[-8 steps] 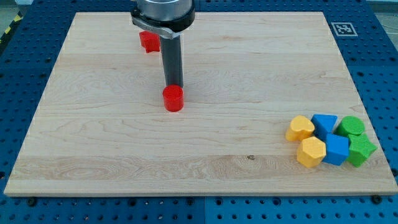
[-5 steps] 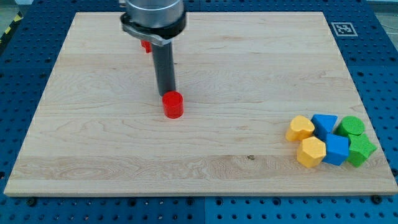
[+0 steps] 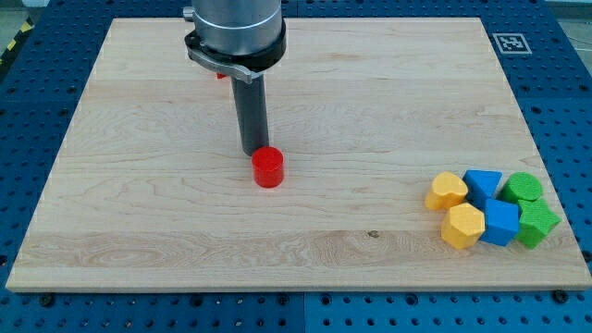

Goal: Push the red circle into the left side of the yellow hexagon

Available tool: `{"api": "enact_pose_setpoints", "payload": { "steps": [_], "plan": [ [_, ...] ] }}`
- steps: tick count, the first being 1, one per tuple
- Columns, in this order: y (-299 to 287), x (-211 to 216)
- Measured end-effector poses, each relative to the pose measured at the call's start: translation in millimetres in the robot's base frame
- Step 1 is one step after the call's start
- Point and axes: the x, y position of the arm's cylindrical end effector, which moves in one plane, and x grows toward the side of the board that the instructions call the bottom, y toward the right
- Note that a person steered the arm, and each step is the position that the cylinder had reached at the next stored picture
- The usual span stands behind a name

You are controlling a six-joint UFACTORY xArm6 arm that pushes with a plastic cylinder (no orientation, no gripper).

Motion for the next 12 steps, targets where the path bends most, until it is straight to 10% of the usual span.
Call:
{"api": "enact_pose_setpoints", "payload": {
  "steps": [12],
  "plan": [
    [51.0,67.5]
  ]
}}
